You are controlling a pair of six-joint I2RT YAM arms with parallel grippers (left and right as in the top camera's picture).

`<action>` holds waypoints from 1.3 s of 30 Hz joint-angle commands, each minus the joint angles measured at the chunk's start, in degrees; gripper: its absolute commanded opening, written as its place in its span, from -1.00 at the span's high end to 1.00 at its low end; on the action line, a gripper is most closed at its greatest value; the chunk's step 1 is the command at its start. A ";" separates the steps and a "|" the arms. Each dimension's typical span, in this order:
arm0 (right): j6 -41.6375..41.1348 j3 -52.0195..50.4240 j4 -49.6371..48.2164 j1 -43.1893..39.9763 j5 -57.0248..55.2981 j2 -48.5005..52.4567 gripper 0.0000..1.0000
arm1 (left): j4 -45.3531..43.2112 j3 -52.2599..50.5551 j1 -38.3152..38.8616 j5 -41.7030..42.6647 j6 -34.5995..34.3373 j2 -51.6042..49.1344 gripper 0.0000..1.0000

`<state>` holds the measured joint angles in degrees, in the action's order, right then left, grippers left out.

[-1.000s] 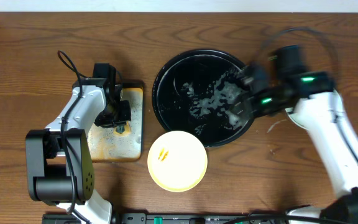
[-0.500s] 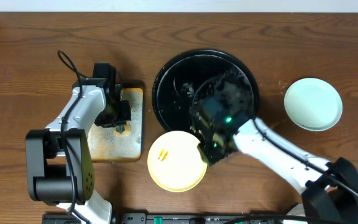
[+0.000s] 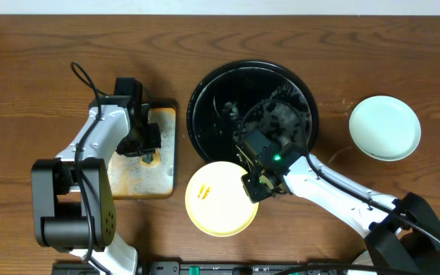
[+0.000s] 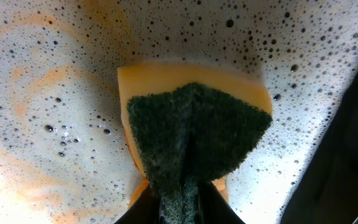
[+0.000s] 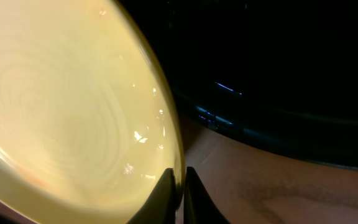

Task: Clean dirty plates on tray and stack at the side
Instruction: 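Grasp the yellow plate rim with right gripper and drag it onto black tray, then dip the sponge in the soapy tray with the left gripper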

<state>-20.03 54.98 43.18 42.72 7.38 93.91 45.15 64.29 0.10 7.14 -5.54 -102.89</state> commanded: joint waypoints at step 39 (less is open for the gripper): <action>31.54 12.98 -22.08 -25.27 -8.13 6.34 0.01 | 1.01 -0.26 -0.02 -0.07 0.35 0.13 0.66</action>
<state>19.07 66.72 20.27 17.58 3.31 101.89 46.00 64.29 0.10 7.16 -5.54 -102.89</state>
